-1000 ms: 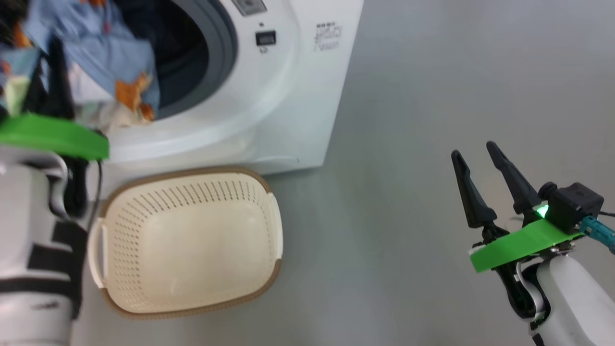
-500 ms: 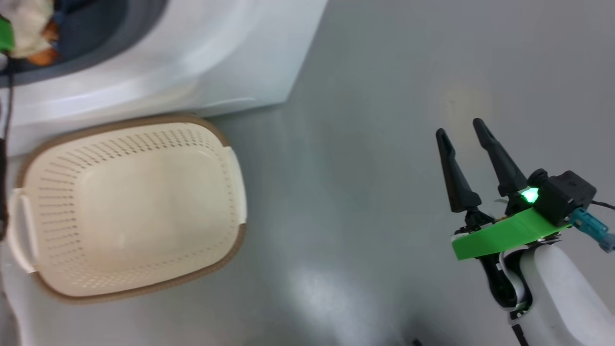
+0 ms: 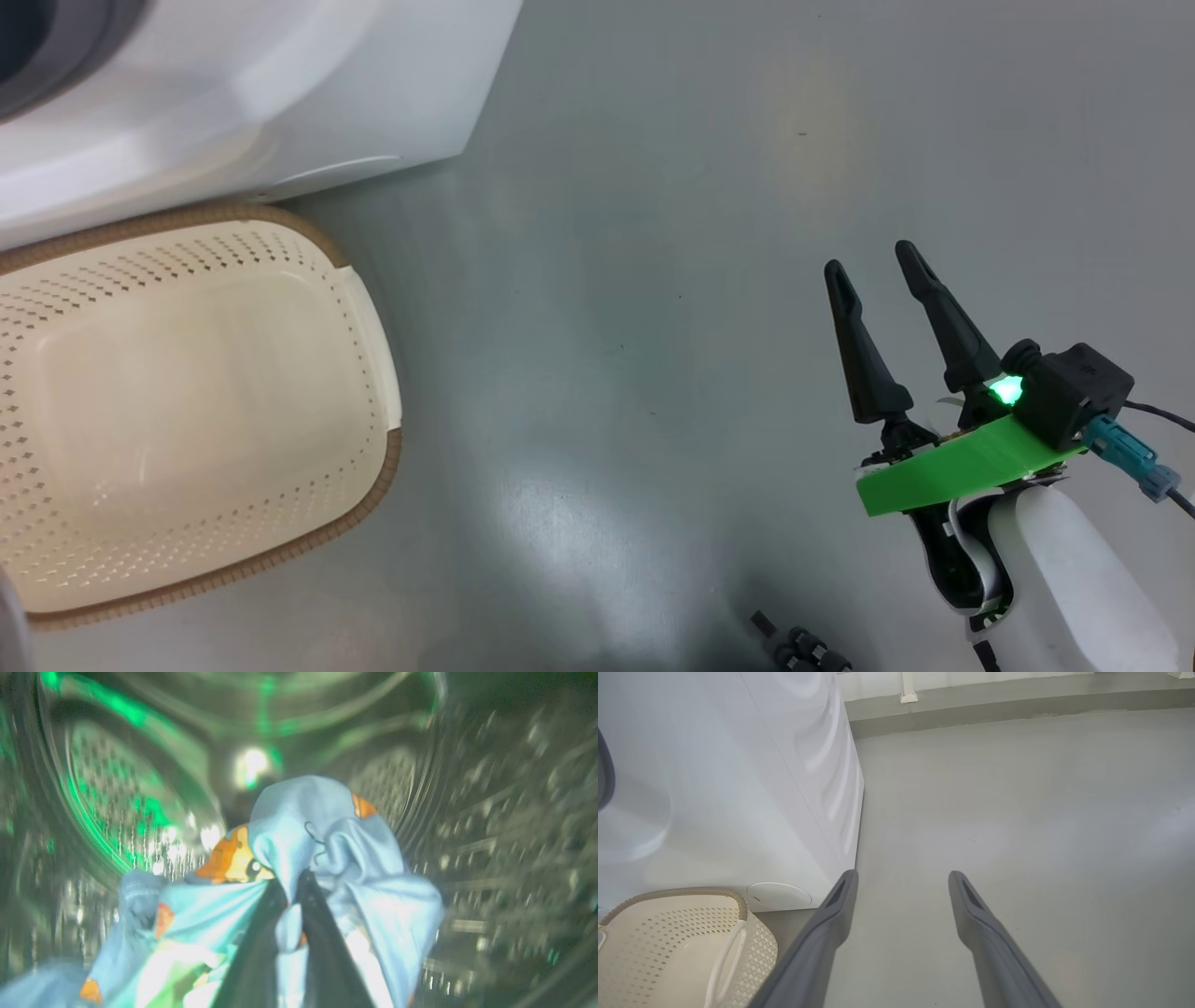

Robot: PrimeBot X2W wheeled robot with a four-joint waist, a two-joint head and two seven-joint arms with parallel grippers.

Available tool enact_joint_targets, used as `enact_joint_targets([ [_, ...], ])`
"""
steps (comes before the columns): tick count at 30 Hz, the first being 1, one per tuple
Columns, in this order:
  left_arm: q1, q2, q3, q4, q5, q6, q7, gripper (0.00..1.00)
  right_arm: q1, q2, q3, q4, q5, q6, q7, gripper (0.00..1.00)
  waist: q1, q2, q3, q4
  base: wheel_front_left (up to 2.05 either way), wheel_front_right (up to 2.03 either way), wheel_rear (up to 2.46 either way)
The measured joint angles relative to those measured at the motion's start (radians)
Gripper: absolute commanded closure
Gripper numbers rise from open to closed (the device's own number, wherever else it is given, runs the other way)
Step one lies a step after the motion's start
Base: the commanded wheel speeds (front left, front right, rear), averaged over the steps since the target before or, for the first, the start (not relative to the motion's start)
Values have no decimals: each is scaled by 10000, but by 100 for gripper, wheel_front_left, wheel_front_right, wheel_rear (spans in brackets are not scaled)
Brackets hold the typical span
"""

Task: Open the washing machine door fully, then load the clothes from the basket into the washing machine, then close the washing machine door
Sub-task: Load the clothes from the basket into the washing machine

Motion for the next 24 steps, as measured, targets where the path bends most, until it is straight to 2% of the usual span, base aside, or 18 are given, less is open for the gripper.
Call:
enact_joint_targets([
  [5, 126, -272, -462, 2508, -104, 0, 15, 0, -28, -4, 56, 130, 0, 0, 0, 0, 0, 0, -117, 123, 0, 0, 0],
  [9, -72, -280, -846, 3522, -380, 0, 59, 0, -163, -40, 88, 240, 2, 0, 0, 0, 0, -1, -282, 264, 0, 0, 0],
  [16, -35, -445, -1521, 3818, -757, 0, 15, 0, -236, -119, 161, 384, 12, 0, 0, 0, 0, 0, -635, 445, 0, 0, 0],
  [24, 1375, -307, -1732, 2541, -1175, 0, 13, 0, -499, -157, 426, 562, 123, 0, 0, 0, 0, 0, -1166, 570, 0, 0, 0],
])
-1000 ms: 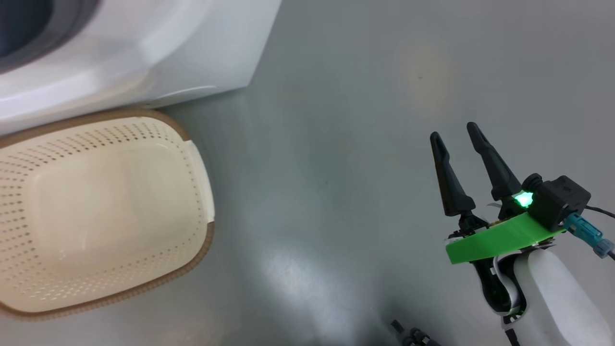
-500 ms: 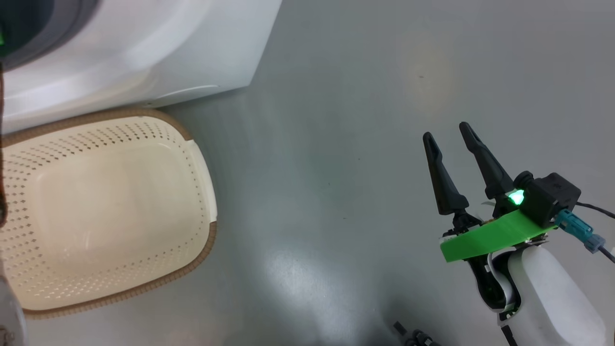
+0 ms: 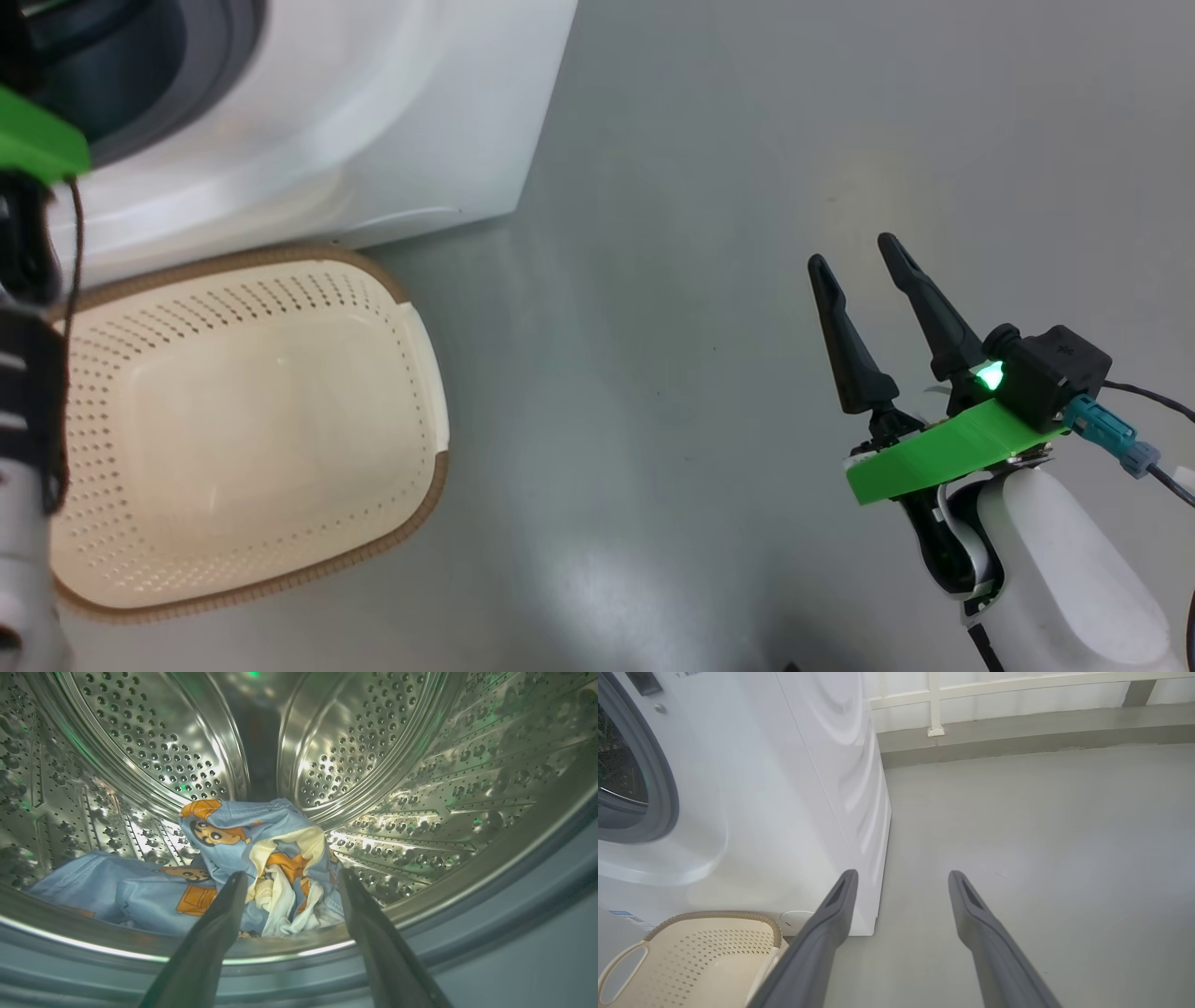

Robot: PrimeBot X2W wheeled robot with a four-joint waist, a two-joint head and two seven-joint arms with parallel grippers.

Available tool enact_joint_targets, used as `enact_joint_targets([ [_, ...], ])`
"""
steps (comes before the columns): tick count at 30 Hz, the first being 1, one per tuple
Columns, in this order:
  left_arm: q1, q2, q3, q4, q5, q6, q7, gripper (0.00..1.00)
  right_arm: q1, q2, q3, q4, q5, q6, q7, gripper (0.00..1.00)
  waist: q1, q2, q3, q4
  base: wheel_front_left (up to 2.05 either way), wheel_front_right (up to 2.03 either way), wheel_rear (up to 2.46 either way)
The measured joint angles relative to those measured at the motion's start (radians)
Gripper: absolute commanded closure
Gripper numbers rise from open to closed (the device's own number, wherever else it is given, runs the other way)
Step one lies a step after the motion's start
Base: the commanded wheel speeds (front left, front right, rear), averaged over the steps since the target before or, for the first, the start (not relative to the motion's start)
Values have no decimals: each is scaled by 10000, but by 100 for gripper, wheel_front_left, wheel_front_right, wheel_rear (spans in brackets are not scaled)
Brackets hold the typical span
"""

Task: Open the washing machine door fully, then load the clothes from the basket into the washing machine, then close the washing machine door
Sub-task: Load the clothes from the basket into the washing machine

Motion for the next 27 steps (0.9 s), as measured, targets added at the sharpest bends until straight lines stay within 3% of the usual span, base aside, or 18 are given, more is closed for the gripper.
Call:
enact_joint_targets([
  [15, 2939, 59, 245, -2021, -42, 0, 0, 0, 53, -113, 59, 366, 433, 0, 0, 0, 0, 0, -1448, 195, 0, 0, 0],
  [27, 5899, -686, 637, -3994, 493, 0, 0, 0, 407, -397, 36, 627, 552, 0, 0, 0, 0, 0, -2902, 663, 0, 0, 0],
])
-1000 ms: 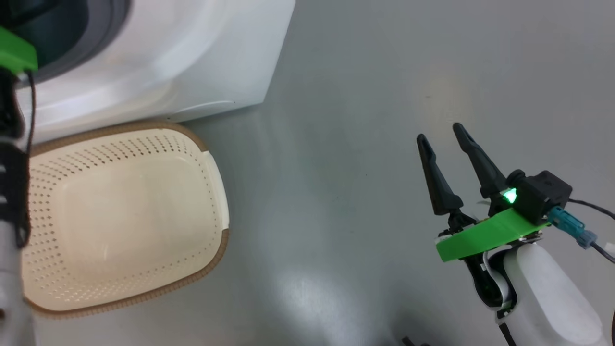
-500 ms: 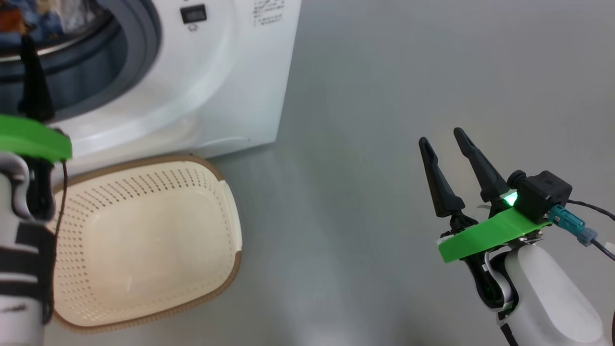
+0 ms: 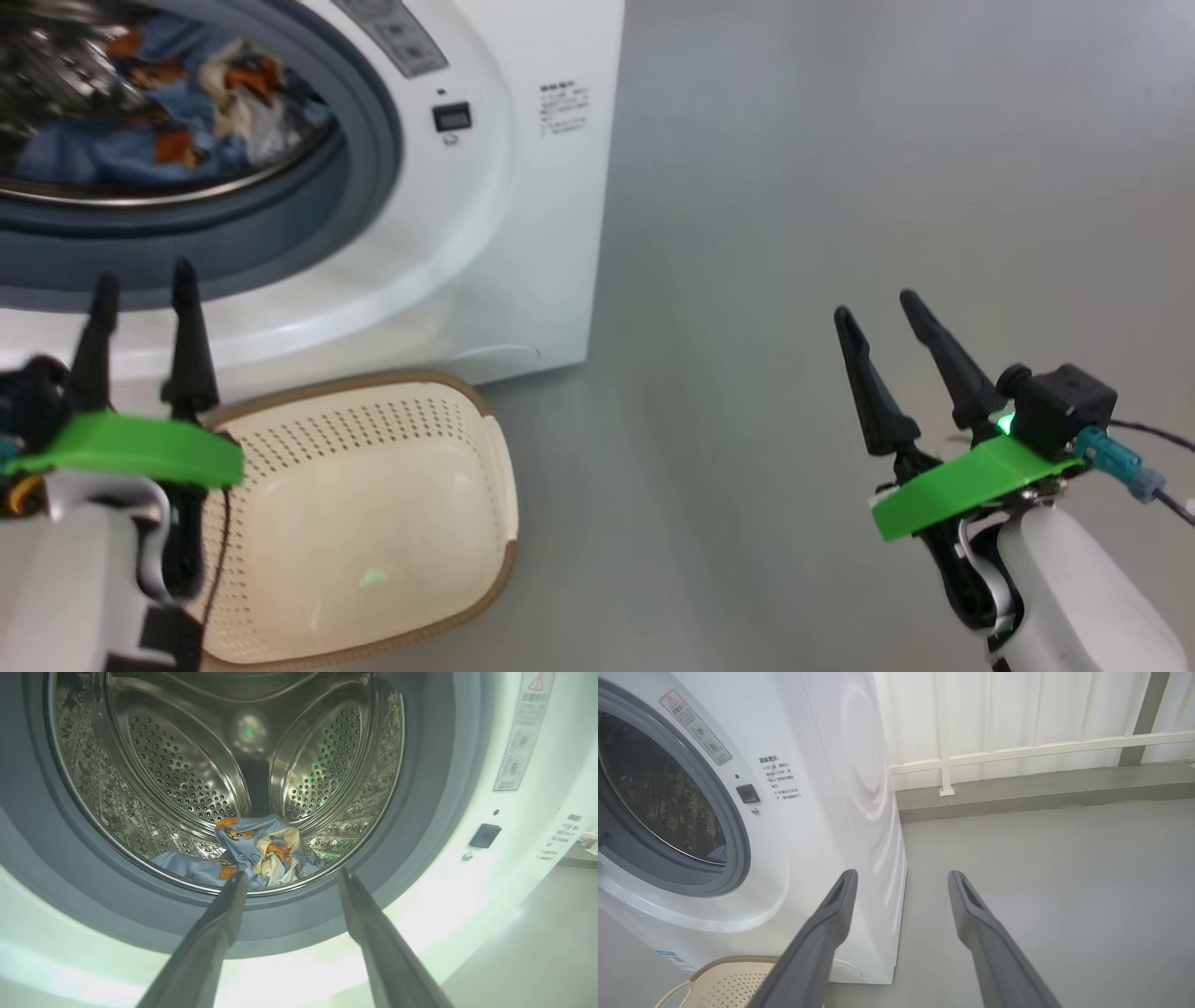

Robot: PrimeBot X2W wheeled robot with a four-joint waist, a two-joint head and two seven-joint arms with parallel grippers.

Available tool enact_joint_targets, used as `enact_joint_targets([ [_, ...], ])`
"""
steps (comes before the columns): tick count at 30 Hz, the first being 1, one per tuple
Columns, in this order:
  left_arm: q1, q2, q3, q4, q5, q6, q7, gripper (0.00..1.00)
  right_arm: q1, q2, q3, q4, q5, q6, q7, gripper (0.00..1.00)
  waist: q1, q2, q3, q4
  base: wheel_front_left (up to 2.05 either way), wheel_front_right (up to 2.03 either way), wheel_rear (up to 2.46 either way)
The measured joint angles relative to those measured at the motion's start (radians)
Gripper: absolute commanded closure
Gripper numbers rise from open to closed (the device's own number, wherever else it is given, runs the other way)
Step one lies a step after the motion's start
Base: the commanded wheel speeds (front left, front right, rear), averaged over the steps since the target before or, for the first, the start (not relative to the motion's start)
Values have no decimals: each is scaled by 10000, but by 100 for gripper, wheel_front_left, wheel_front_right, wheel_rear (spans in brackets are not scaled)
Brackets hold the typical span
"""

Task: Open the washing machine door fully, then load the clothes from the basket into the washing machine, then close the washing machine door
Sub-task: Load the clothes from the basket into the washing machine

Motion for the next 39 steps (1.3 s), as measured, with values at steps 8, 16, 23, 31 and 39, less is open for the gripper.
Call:
enact_joint_targets([
  [8, 1577, -284, 479, -1041, 75, 0, 0, 0, 354, -107, 165, 105, 238, 0, 0, 0, 0, 0, -863, 434, 0, 0, 0],
  [16, 2959, -633, 564, -1881, 155, 0, 0, 0, 837, -330, 155, 146, 341, 0, 0, 0, 0, 0, -1679, 860, 0, 0, 0],
  [23, 3729, -930, 708, -2282, 226, 0, 0, 0, 1014, -439, 100, 119, 408, 0, 0, 0, 0, 0, -2196, 1163, 0, 0, 0],
  [31, 4118, -1041, 658, -2880, 343, 0, 0, 0, 1405, -485, -94, -29, 407, 0, 0, 0, 0, 0, -2427, 1453, 0, 0, 0],
  [39, 4201, -1001, 458, -3051, 364, 0, 2, 0, 1405, -495, -100, -102, 407, 0, 0, 0, 0, 0, -2354, 1447, 0, 0, 0],
])
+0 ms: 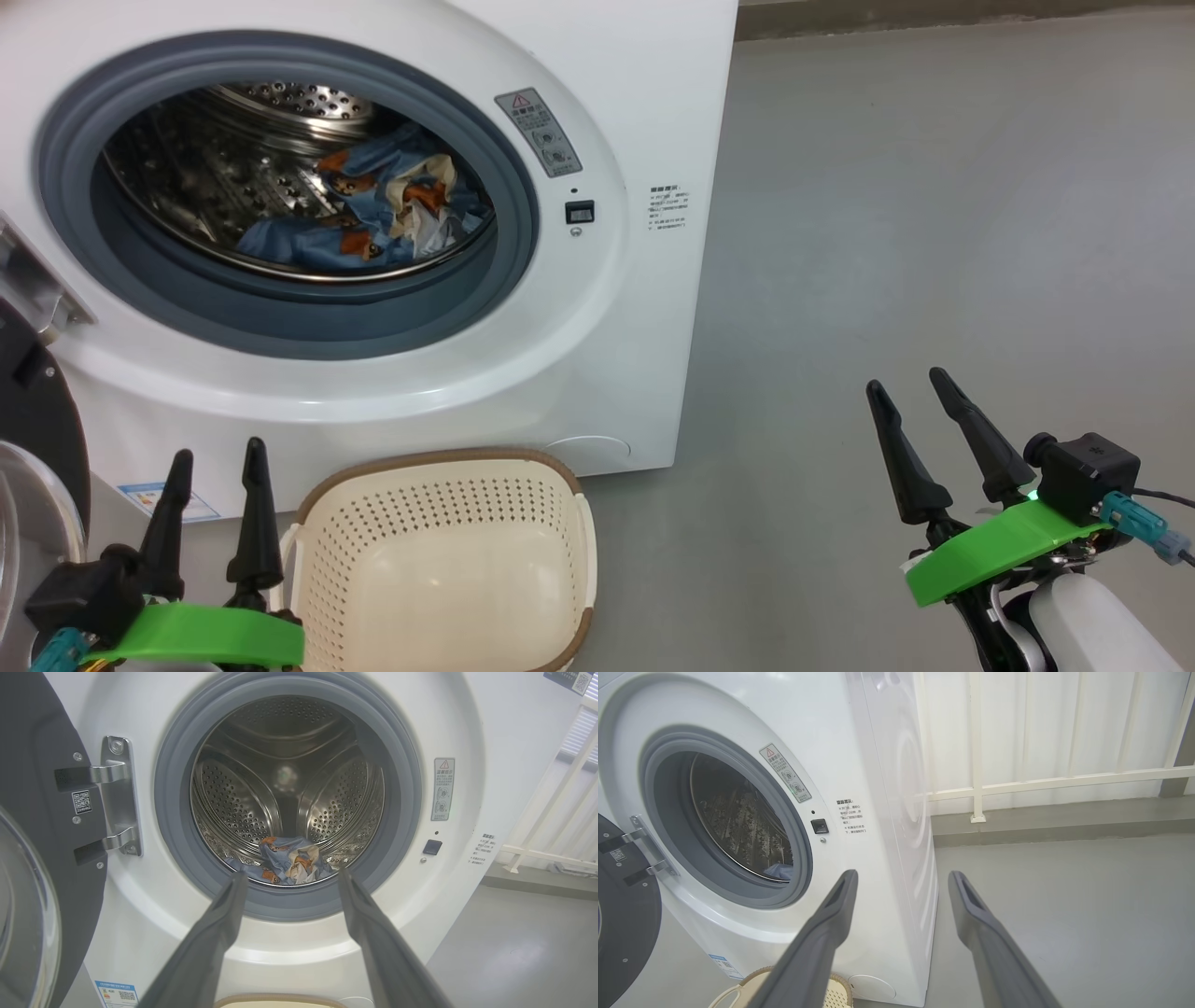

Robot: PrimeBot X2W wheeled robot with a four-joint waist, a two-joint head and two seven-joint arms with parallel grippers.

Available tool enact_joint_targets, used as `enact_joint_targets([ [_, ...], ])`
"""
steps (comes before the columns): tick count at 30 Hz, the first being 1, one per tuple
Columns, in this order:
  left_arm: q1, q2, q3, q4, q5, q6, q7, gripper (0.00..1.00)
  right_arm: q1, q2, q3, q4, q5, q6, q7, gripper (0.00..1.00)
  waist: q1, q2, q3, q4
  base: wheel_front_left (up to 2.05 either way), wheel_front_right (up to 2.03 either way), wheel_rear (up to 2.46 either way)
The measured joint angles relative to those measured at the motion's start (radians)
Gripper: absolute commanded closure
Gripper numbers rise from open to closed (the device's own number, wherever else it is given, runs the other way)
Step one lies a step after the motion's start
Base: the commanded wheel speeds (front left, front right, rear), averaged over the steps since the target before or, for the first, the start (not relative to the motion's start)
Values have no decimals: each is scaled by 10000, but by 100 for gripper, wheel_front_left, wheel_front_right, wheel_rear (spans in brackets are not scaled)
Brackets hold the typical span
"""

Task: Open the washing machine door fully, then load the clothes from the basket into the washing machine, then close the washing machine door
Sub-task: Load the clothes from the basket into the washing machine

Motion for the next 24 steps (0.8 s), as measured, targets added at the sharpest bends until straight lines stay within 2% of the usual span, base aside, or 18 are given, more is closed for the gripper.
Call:
enact_joint_targets([
  [24, 0, 50, -184, 27, 35, 0, -2, 0, -14, -10, -2, 4, 0, 0, 0, 0, 0, 0, 104, -219, 0, 0, 0],
])
